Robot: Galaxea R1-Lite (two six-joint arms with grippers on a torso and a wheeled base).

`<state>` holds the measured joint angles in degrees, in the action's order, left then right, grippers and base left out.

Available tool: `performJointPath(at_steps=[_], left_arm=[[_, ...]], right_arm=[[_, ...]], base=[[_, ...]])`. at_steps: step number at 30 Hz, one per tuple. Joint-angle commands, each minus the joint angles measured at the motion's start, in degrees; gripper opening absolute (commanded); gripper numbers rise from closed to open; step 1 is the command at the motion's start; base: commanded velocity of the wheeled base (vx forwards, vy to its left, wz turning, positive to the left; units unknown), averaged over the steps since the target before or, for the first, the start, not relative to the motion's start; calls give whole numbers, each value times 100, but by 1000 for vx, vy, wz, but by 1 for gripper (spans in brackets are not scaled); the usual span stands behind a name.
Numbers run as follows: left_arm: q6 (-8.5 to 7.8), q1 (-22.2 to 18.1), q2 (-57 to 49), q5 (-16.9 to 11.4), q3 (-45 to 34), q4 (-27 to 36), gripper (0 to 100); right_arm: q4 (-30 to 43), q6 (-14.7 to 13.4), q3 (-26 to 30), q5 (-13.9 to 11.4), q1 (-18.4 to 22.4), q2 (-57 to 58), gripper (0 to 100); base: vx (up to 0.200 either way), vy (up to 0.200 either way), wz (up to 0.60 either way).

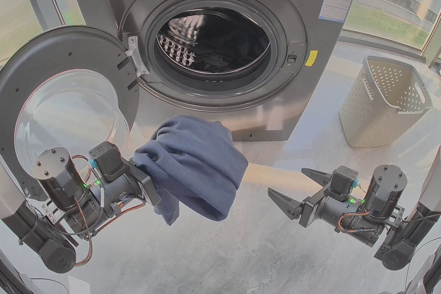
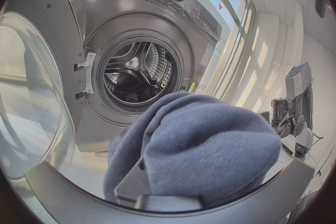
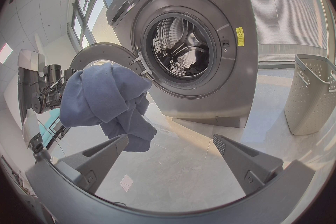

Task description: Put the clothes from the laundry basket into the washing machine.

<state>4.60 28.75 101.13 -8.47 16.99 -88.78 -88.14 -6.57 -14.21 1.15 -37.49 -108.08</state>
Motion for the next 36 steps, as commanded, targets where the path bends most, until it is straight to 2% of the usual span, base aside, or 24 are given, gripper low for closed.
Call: performJointPath(at_steps=[1, 4, 9, 12, 19, 28, 36], left_arm=[[-3, -1, 38, -23, -21, -7, 0], [-38, 17, 91, -32, -12, -7, 0], [-64, 26, 223, -40, -12, -7, 0], [-143, 26, 223, -40, 32, -7, 0], [-170, 26, 231, -40, 23, -7, 0], [-178, 8, 240, -40, 67, -7, 0], [-213, 17, 284, -49, 76, -7, 0]], right_arm=[[-2, -2, -2, 0, -48, -29, 100], [-2, -2, -2, 0, -57, -38, 100], [-2, -2, 6, -9, -66, -29, 100], [-10, -2, -2, -9, -75, -55, 100], [-2, -2, 6, -9, -92, -73, 100], [-2, -2, 15, 0, -92, -81, 100], [-10, -2, 33, 0, -101, -90, 100]], base=[[200, 0, 0], [200, 0, 0], [0, 0, 0], [0, 0, 0], [171, 0, 0], [0, 0, 0], [200, 0, 0]])
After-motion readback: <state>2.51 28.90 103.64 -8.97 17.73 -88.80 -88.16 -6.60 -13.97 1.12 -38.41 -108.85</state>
